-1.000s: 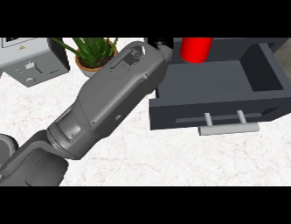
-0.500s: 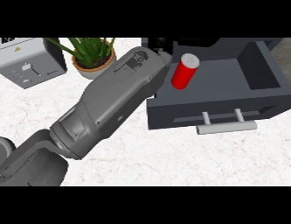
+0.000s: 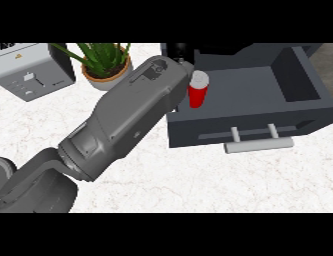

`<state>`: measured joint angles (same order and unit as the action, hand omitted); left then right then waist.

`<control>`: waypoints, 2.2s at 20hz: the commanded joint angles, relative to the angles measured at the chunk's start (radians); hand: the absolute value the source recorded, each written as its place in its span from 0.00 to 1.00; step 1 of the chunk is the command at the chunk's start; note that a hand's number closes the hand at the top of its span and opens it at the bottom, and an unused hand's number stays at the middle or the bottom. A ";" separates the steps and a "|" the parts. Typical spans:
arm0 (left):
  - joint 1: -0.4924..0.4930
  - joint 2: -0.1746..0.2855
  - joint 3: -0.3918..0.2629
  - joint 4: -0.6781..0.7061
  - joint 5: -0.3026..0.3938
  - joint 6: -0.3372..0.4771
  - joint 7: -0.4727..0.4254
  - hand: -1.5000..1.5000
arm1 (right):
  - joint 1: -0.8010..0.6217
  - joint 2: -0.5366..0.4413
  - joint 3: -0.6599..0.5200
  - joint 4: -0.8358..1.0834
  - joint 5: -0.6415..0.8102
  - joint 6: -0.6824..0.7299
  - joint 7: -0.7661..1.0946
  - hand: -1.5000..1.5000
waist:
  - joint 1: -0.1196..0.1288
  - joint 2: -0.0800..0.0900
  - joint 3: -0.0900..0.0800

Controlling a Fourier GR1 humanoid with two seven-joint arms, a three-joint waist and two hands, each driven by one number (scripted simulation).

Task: Pick up the can, place it into the drawer and close the drawer

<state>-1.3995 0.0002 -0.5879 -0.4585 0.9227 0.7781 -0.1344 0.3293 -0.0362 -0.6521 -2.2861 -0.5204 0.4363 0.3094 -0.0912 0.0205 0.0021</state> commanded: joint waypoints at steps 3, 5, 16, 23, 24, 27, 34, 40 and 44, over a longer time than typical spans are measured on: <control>-0.017 0.000 -0.019 -0.005 0.061 0.043 -0.032 0.00 | -0.023 -0.024 -0.006 -0.016 -0.025 -0.009 0.019 0.00 | -0.012 0.000 0.000; 0.047 0.000 -0.015 0.015 0.053 -0.006 -0.100 0.00 | 0.004 -0.016 -0.039 -0.078 0.019 0.020 -0.041 0.00 | -0.002 -0.001 -0.001; -0.011 0.000 -0.030 -0.043 0.115 0.031 -0.156 0.00 | -0.147 -0.066 0.076 -0.120 0.409 0.095 -0.234 0.00 | 0.030 -0.002 0.000; -0.032 0.000 -0.019 -0.042 0.151 0.014 -0.156 0.00 | -0.328 -0.089 0.278 -0.057 0.745 0.023 -0.202 0.00 | 0.070 0.004 -0.001; -0.064 0.000 -0.027 -0.062 0.159 0.063 -0.120 0.00 | -0.279 -0.065 0.326 -0.078 0.810 0.046 -0.256 0.00 | 0.065 -0.002 -0.001; -0.047 0.000 -0.033 -0.058 0.152 0.053 -0.125 0.00 | -0.368 -0.070 0.422 -0.023 0.962 -0.012 -0.245 0.00 | 0.076 -0.005 -0.002; -0.036 0.040 -0.017 -0.070 0.102 0.027 -0.050 0.00 | -0.503 -0.053 0.596 0.205 1.277 -0.168 -0.293 0.00 | 0.117 -0.019 -0.002; -0.003 0.085 0.004 -0.099 0.079 0.010 -0.031 0.00 | -0.629 -0.078 0.668 0.478 1.442 -0.272 -0.368 0.00 | 0.122 -0.018 -0.002; 0.025 0.124 -0.005 -0.155 0.053 0.024 0.007 0.00 | -0.739 -0.113 0.678 0.645 1.509 -0.295 -0.388 0.00 | 0.127 -0.020 -0.002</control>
<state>-1.3782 0.0851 -0.5934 -0.5726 0.9908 0.7939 -0.1766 -0.3153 -0.1365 -0.0118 -1.7879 0.9054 0.1806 -0.0626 0.0280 0.0026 -0.0001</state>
